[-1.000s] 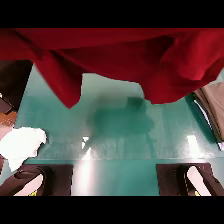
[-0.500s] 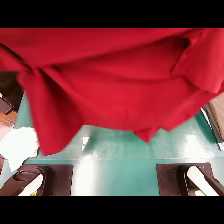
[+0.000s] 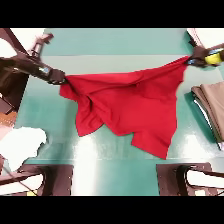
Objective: Fold the shirts.
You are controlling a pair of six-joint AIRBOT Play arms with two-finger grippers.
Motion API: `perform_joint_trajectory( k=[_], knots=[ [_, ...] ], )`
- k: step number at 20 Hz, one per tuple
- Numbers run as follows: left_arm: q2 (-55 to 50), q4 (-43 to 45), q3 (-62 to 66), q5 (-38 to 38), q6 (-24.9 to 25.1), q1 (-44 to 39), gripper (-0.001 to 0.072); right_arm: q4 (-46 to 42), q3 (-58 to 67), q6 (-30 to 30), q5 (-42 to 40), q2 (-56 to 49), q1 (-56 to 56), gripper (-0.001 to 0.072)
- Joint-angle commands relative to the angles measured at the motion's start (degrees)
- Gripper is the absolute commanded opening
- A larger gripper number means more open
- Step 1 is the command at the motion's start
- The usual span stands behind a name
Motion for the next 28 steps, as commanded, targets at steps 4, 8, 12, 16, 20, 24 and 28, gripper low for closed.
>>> perform_joint_trajectory(
  k=[4,8,12,16,20,24,28],
  knots=[
    [-9.7,-0.1,-1.4,18.9,1.6,0.0,0.0423,-1.8,-2.3,0.4,-14.9,-10.3,1.7,0.0213],
    [-9.4,1.7,3.7,4.9,0.7,2.8,0.0598,4.7,-2.3,-1.8,-7.2,-8.4,-2.9,0.0365],
    [-6.1,-1.2,-5.6,-6.3,-0.1,6.2,0.0597,7.6,-5.5,-6.5,3.9,-2.1,-7.0,0.0364],
    [6.7,-9.9,-31.5,4.9,-0.1,3.4,0.0597,7.7,-16.5,-7.7,0.5,6.6,-7.9,0.0364],
    [16.8,-16.5,-49.9,11.1,-0.2,-2.5,0.0597,7.7,-24.3,-7.8,-4.2,12.0,-7.9,0.0364],
    [18.0,-18.6,-54.8,15.0,-1.8,-6.4,0.0598,7.7,-25.7,-7.8,-3.8,13.2,-7.9,0.0364],
    [18.0,-18.4,-55.0,19.8,-4.6,-10.1,0.0598,7.7,-25.7,-7.8,-3.1,13.2,-7.9,0.0364]
  ],
)
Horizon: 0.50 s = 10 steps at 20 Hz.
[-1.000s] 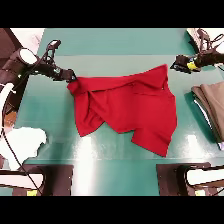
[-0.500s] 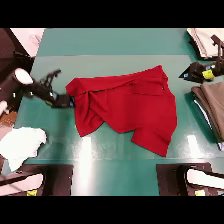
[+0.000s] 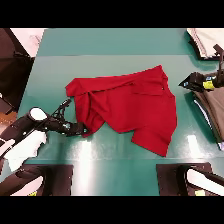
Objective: Fold the shirts.
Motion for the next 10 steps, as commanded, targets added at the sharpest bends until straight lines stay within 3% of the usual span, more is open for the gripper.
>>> perform_joint_trajectory(
  k=[1,4,10],
  knots=[
    [0.5,-0.2,-1.6,7.0,-2.1,-3.2,0.0598,0.0,-0.5,0.0,0.4,0.4,0.0,0.0364],
    [0.5,0.2,-1.6,8.4,-4.2,-3.4,0.0597,0.0,-0.5,0.0,2.0,0.4,0.0,0.0364],
    [1.8,0.6,1.0,0.6,-3.1,-3.4,0.0597,0.0,-0.5,-0.1,2.1,0.4,0.0,0.0364]
  ],
)
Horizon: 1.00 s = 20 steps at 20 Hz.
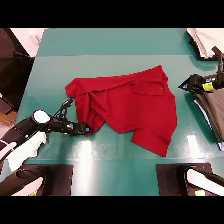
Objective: Fold the shirts.
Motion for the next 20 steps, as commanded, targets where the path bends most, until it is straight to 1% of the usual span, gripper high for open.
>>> perform_joint_trajectory(
  k=[1,2,5,6,9,13,18,19,20],
  knots=[
    [2.3,0.7,3.0,-4.4,0.2,-0.1,0.0597,-0.1,0.0,0.0,0.3,0.0,0.0,0.0364],
    [3.4,2.6,4.2,-4.9,-0.4,-0.1,0.0597,-0.2,0.0,0.0,0.3,0.0,0.0,0.0364],
    [5.2,10.4,4.3,-8.4,-4.5,-0.1,0.0598,-0.2,0.0,0.0,0.1,0.0,0.0,0.0364],
    [5.2,12.0,3.4,-8.9,-4.8,-0.1,0.0598,-0.2,0.0,0.0,0.1,0.0,0.0,0.0364],
    [5.2,11.0,0.2,-5.5,-6.2,-0.1,0.0598,-0.4,0.0,-0.5,-0.1,0.0,0.0,0.0364],
    [5.1,4.4,-3.0,3.4,-6.1,-0.1,0.0598,-0.4,0.0,-0.5,-0.7,0.0,0.0,0.0364],
    [3.6,1.0,-3.9,5.9,-5.7,-0.1,0.0592,-0.4,0.0,-0.4,-0.6,0.0,0.0,0.0364],
    [3.6,1.0,-3.9,6.6,-5.6,-0.1,0.0348,-0.4,0.0,-0.4,-0.2,0.0,0.0,0.0364],
    [3.6,1.0,-3.9,6.9,-5.3,-0.1,0.0078,-0.4,0.0,-0.4,0.5,0.0,0.0,0.0364]
  ],
)
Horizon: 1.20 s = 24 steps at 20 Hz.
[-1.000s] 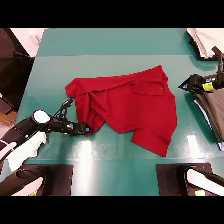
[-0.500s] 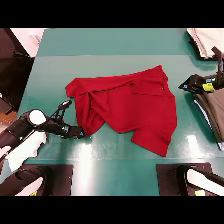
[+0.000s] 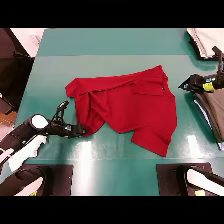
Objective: Fold the shirts.
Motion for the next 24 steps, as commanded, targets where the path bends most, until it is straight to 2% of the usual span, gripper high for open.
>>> perform_joint_trajectory(
  k=[1,4,6,11,14,17,22,24],
  knots=[
    [-0.1,-2.4,-0.1,2.0,1.6,0.0,0.0027,-0.1,0.0,0.0,2.3,0.0,0.0,0.0364],
    [0.3,3.0,3.5,-1.9,1.6,0.0,0.0026,-0.2,-1.9,-0.9,8.2,0.7,-1.3,0.0364],
    [1.2,7.4,8.3,-5.3,1.6,0.0,0.0026,-0.2,-9.2,-1.0,8.4,4.0,-4.5,0.0364],
    [1.4,14.2,18.9,-7.4,1.7,0.0,0.0026,-2.2,-30.4,-1.0,5.4,10.8,-15.8,0.0364],
    [1.4,14.4,20.3,-7.7,1.7,0.0,0.0027,-1.6,-37.4,-2.6,-1.4,11.0,-17.9,0.0364],
    [1.4,14.4,20.3,-9.4,1.7,0.0,0.0027,-1.0,-38.2,-3.6,-7.2,8.2,-16.2,0.0336],
    [1.4,14.4,20.3,-10.5,1.7,0.0,0.0027,-1.0,-32.7,-4.7,-8.8,-1.0,-10.0,0.0336],
    [1.4,14.4,20.3,-10.7,1.6,0.0,0.0027,-1.1,-30.7,-4.7,-9.3,-2.2,-8.0,0.0299]
  ],
)
